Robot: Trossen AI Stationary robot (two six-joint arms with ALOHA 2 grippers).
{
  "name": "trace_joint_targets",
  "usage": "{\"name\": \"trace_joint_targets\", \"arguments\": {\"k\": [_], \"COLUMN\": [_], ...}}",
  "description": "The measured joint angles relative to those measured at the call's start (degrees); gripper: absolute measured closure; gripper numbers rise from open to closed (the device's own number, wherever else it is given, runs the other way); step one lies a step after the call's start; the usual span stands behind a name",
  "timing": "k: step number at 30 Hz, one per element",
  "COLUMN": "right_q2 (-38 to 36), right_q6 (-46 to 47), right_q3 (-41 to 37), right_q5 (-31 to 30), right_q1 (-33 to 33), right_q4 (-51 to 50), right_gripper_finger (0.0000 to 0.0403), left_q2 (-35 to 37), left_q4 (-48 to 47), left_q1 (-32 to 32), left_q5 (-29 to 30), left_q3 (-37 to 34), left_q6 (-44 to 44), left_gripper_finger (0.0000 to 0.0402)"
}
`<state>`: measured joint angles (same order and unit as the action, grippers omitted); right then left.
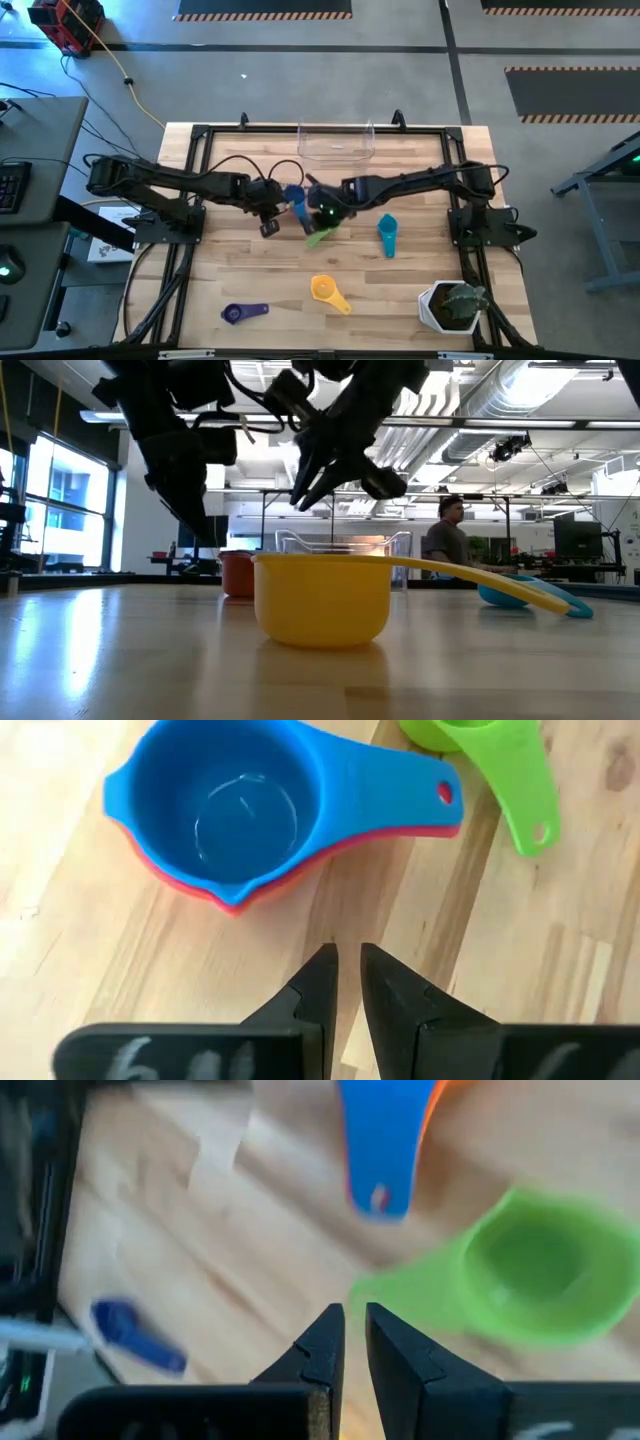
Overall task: Nest measuring cups in basket
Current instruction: Stack the yellow measuring cup on top of the blue measuring cup
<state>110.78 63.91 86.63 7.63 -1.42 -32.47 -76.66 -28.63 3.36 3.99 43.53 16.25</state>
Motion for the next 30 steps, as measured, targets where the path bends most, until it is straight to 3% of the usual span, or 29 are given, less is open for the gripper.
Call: {"name": "trace_joint_targets", "arguments": {"k": [9, 23, 30], "right_q2": [0.0, 0.24, 0.24], "right_q6": [4.65, 1.18, -0.17], "right_q3": [0.0, -0.13, -0.13], "right_q5": [0.96, -6.21, -8.47], "right_q1": [-7.2, -15.27, -18.02], "right_q4": [-2.02, -9.99, -9.53], "right_gripper_finger": [0.0366, 0.0366, 0.0326], "left_q2": [6.22, 16.01, 19.51], "left_q4": [-5.61, -9.54, -9.16], "left_q1": [0.0, 0.0, -0.02], "left_q5": [-2.09, -2.4, -5.78], "left_q3": [0.02, 0.11, 0.11], "left_q6": [0.31, 13.88, 20.79], "left_gripper_finger": [0.0365, 0.0365, 0.0365]}}
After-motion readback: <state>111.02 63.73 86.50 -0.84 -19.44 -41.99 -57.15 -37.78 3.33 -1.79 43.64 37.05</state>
